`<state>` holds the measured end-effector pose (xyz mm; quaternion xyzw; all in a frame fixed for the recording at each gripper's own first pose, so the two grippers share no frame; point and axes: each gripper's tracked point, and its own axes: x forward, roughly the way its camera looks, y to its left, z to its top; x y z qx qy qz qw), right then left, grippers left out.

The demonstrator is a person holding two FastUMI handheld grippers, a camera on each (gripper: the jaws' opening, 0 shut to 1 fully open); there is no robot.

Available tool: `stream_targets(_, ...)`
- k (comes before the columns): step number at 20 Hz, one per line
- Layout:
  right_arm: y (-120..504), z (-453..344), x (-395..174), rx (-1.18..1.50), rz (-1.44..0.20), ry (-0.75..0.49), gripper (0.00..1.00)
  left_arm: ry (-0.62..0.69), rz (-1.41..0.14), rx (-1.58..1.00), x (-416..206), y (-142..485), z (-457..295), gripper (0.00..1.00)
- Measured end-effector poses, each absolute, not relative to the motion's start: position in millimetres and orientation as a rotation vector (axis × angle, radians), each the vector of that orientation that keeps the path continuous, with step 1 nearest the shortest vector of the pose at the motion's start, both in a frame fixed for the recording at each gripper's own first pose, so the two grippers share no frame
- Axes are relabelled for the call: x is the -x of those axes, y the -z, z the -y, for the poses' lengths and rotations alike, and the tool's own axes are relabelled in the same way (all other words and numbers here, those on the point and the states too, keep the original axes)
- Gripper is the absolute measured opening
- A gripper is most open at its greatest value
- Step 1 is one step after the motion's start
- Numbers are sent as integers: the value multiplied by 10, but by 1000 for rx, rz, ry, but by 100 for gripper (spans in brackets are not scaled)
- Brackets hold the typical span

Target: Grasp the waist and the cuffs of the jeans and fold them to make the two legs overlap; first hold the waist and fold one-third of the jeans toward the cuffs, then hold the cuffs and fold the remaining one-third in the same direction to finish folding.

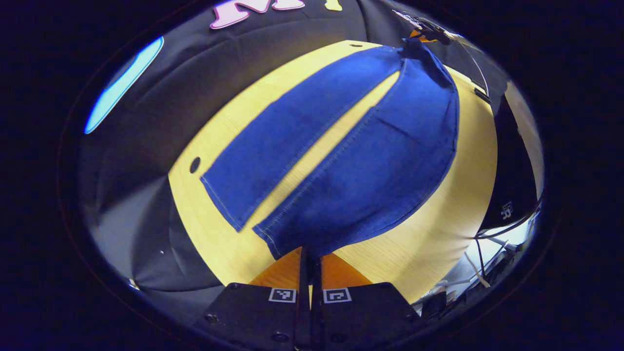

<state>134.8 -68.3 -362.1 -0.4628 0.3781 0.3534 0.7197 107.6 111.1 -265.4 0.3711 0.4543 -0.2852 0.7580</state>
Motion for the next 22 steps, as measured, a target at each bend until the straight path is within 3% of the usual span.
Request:
stream_targets(5,3347,498,-1958,787,-921,-559,5,460,-936,-540,-1957,2354,-1024,6)
stream_targets(8,3298,485,-2243,733,-942,-434,5,350,-934,-575,-2514,2480,-1211,6)
stream_targets(10,3350,504,-2304,721,-957,-387,1,301,-941,-588,-2847,2642,-1230,6)
stream_targets(11,3388,507,-2305,687,-980,-362,5,277,-948,-580,-2945,2741,-1232,6)
stream_targets(15,3181,254,-2288,541,-1064,-298,5,202,-947,-557,-3282,3148,-1281,6)
stream_targets(17,2971,260,-2326,634,-1061,-292,6,146,-953,-585,-3341,3269,-1330,6)
stream_targets(18,2907,219,-2339,664,-1048,-297,14,129,-930,-591,-3387,3289,-1291,11)
stream_targets(19,2818,148,-2315,649,-1038,-307,14,115,-905,-591,-3416,3278,-1260,13)
stream_targets(20,2801,114,-2304,613,-1033,-292,22,99,-886,-588,-3407,3223,-1259,28)
stream_targets(21,2806,132,-2268,543,-1024,-265,22,105,-860,-567,-3389,3150,-1198,43)
stream_targets(22,2732,124,-2208,445,-1018,-236,34,89,-819,-556,-3380,3072,-1159,57)
